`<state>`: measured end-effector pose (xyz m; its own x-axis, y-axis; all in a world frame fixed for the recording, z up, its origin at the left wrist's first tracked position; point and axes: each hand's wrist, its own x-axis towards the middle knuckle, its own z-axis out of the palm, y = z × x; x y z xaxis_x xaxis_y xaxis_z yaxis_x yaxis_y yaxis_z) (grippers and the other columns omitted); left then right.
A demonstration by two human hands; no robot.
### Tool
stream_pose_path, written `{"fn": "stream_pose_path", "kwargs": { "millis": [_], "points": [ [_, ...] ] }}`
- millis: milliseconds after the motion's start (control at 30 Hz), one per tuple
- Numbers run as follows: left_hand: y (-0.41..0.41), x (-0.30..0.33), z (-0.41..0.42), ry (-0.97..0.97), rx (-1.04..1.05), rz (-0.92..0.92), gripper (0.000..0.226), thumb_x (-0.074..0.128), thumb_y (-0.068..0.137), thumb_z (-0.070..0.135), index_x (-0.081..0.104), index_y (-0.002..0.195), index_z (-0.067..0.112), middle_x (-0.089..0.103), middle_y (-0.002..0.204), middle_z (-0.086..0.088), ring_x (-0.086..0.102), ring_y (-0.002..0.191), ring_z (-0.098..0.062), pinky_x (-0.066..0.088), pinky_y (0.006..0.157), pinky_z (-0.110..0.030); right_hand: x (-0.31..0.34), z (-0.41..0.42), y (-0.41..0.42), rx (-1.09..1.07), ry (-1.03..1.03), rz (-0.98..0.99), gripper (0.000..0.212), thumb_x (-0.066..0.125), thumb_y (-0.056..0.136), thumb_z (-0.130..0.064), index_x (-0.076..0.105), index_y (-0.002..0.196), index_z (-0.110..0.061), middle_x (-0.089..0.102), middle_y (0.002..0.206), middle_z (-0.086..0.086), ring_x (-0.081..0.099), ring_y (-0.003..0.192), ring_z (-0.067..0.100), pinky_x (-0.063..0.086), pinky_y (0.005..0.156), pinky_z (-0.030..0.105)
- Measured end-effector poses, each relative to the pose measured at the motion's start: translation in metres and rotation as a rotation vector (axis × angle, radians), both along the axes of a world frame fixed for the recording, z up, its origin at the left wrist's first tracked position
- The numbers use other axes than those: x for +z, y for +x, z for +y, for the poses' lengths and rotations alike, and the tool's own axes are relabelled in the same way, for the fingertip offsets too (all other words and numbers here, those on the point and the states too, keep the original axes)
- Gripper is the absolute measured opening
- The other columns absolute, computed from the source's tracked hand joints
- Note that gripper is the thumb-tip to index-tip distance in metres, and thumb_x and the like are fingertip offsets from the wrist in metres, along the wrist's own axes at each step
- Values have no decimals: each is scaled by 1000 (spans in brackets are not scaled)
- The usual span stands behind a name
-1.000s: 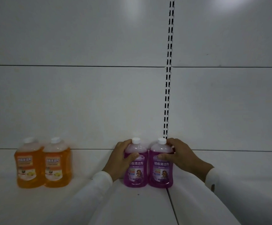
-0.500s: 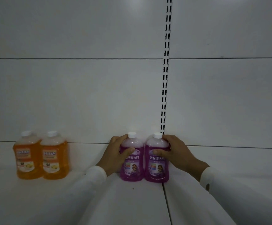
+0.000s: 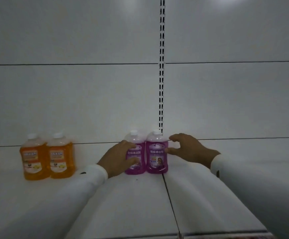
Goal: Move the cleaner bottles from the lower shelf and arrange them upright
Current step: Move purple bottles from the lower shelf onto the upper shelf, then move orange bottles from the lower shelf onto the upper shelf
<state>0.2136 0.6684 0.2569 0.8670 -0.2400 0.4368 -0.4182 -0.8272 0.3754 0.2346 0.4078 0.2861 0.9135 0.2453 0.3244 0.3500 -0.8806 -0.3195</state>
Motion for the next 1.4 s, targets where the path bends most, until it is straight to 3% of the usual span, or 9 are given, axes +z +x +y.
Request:
{"fn": "stream_pose_path", "kwargs": {
  "millis": [100,233,433,700,867,1033,1400],
  "points": [
    [-26,1,-21,112,-105,86,50,69,81,44,54,126,28,58,125,6,57,112,-14,45,96,-28,5,-12,-42,-81,-67,13,65,61,88,-52,43,142,-20,52,140,0,50,124,19,40,103,31],
    [-60,-9,-58,226,-241,55,61,62,85,51,44,137,25,50,137,4,49,124,-16,40,104,-31,1,-37,-106,-214,-130,38,64,59,88,-53,42,143,-23,51,140,-3,49,126,18,38,104,31],
    [-116,-30,-144,191,-506,55,63,59,87,51,39,141,24,50,136,4,51,120,-13,43,101,-33,-21,-100,-202,-423,-97,83,63,62,87,-53,45,140,-24,54,136,-3,56,111,16,43,96,29],
    [-185,-84,-273,188,-749,122,56,63,85,45,49,134,21,55,129,-1,54,116,-18,44,98,-30,-68,-208,-315,-665,-58,156,63,64,86,-49,48,139,-18,57,134,3,56,116,21,44,94,30],
    [-209,-141,-345,227,-769,273,42,64,80,48,56,118,31,60,117,6,58,109,-16,46,92,-29,-118,-279,-358,-719,-2,250,61,62,87,-49,47,139,-20,56,134,2,55,118,20,44,98,33],
    [-219,-192,-415,269,-696,377,57,61,87,45,46,137,22,52,135,2,50,123,-17,38,99,-25,-171,-356,-379,-714,57,334,60,61,88,-49,47,139,-20,56,134,2,54,119,19,45,98,32],
    [-171,-269,-529,256,-546,523,54,61,86,49,50,131,22,55,132,3,52,118,-16,41,100,-28,-256,-487,-322,-639,107,436,62,60,88,-52,48,137,-17,58,133,4,60,115,19,49,95,33]
  ]
}}
